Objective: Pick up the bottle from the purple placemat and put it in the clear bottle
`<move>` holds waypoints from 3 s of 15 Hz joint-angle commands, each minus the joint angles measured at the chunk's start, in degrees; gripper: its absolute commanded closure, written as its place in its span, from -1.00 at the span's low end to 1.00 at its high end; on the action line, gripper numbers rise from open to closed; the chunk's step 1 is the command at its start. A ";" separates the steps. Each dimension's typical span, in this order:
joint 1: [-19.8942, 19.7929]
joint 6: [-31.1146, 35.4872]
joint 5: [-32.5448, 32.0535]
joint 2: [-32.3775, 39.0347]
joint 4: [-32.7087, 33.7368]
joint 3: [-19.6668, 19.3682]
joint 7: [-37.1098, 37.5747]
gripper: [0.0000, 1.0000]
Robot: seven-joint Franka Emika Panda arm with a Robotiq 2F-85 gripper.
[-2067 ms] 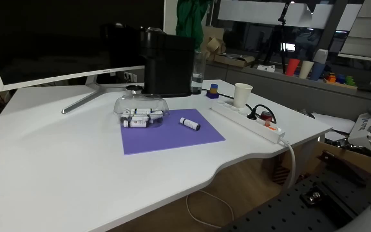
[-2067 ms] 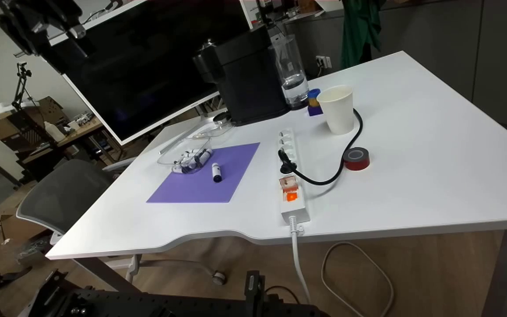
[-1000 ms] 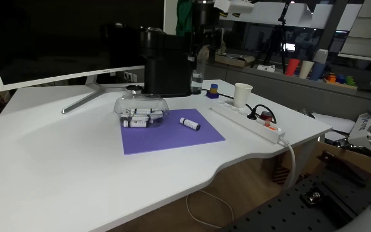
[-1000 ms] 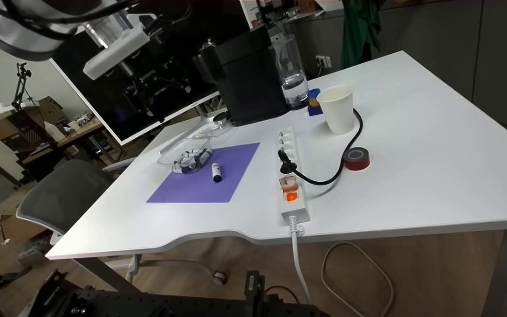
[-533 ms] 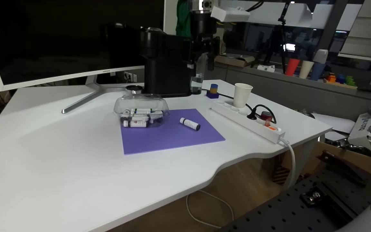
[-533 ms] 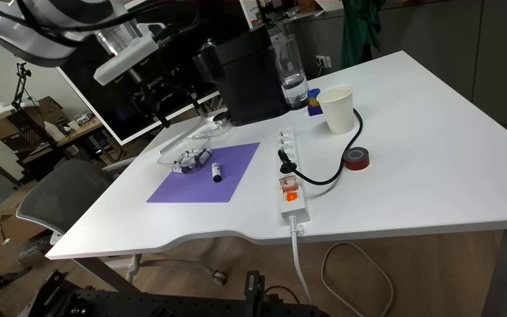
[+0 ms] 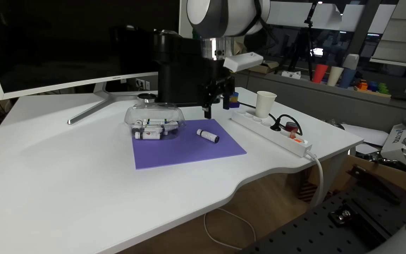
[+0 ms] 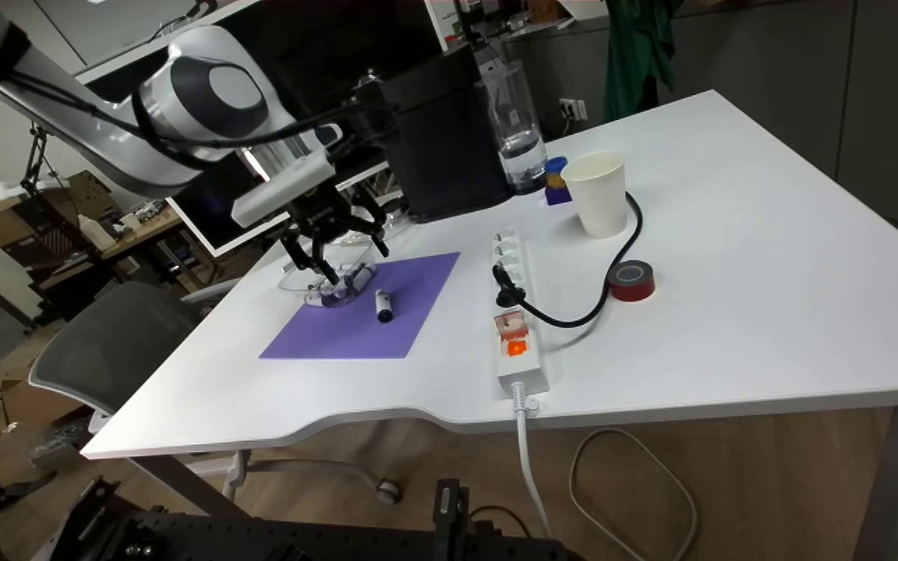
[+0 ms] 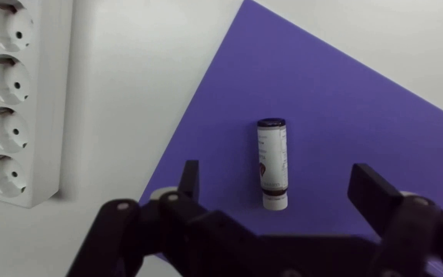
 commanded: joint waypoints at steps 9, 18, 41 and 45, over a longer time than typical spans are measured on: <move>1.02 0.21 -0.20 13.76 9.63 -0.66 0.90 0.12; 0.15 1.26 1.37 10.70 9.26 0.71 0.02 0.87; 9.54 -1.82 5.74 17.10 25.07 3.93 9.23 0.87; 8.94 -3.53 6.51 20.04 28.36 3.86 9.20 -0.30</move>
